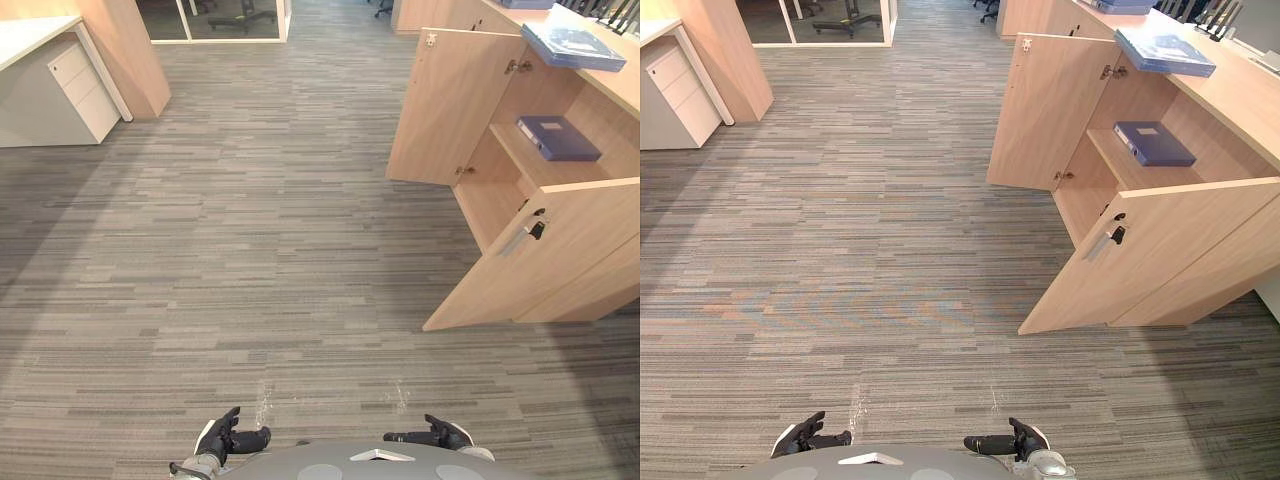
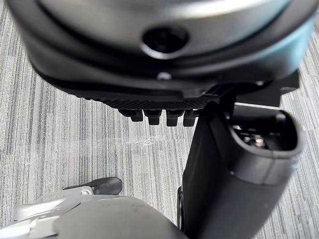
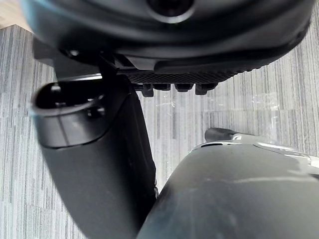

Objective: Walk over to the cabinet, pick up the folder, carry it to the office cabinet, place the folder inside the office cabinet, then close the office cabinet door

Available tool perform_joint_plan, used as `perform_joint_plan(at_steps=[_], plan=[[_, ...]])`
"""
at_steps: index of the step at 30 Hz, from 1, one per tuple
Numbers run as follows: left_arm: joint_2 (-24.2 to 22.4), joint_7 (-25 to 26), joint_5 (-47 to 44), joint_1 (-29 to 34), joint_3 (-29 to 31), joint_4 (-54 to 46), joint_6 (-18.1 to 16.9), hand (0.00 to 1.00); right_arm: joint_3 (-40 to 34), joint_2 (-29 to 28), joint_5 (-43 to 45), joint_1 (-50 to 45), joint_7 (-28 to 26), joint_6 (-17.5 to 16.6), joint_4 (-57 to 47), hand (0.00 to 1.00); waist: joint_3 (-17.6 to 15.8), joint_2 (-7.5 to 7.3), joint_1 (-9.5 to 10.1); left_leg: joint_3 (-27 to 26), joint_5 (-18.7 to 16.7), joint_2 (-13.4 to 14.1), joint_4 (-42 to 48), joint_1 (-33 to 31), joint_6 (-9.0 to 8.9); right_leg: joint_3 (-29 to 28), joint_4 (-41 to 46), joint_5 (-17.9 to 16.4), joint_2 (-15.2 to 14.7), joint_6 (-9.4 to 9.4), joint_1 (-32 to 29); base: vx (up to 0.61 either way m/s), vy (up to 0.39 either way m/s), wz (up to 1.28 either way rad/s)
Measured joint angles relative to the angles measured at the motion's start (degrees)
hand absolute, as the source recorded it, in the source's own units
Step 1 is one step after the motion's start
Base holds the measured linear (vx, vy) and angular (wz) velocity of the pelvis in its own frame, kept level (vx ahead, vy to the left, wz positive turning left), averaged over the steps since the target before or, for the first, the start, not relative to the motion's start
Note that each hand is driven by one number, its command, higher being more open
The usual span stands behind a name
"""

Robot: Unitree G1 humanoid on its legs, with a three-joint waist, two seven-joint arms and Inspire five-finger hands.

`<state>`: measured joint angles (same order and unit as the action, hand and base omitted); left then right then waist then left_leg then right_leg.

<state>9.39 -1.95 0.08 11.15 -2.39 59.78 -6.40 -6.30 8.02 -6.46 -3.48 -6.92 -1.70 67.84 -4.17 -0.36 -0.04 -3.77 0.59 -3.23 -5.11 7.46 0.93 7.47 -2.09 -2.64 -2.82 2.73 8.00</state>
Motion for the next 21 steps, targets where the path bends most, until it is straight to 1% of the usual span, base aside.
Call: perform_joint_plan(at_steps=[8, 14, 21], plan=[[-0.05, -0.02, -0.04, -0.27, 0.65, 0.50, 0.01, 1.00, -0.01, -0.13, -0.03, 0.00, 0.01, -0.02, 0.00, 1.00, -0.16, -0.29, 0.01, 0.02, 0.00, -0.01, 0.00, 0.01, 0.00, 0.04, -0.03, 0.03, 0.00, 0.01, 0.07, 0.00, 0.000, 0.00], [-0.39, -0.65, -0.48, -0.46, 2.86, 1.58, 0.10, 1.00, 0.03, -0.38, -0.08, 0.01, -0.02, -0.17, -0.01, 1.00, -0.17, -0.60, -0.04, 0.06, 0.01, -0.02, 0.00, 0.04, 0.01, 0.09, 0.01, 0.03, -0.02, 0.02, 0.11, 0.00, 0.000, 0.00], [-0.35, -1.16, -1.68, -0.47, 3.50, 2.11, 0.16, 1.00, 0.13, -0.54, -0.16, 0.00, -0.07, -0.19, -0.01, 1.00, -0.14, -0.92, -0.07, 0.18, 0.03, -0.04, -0.01, 0.05, 0.03, 0.24, 0.02, 0.03, -0.03, 0.02, 0.17, 0.00, 0.000, 0.00]])
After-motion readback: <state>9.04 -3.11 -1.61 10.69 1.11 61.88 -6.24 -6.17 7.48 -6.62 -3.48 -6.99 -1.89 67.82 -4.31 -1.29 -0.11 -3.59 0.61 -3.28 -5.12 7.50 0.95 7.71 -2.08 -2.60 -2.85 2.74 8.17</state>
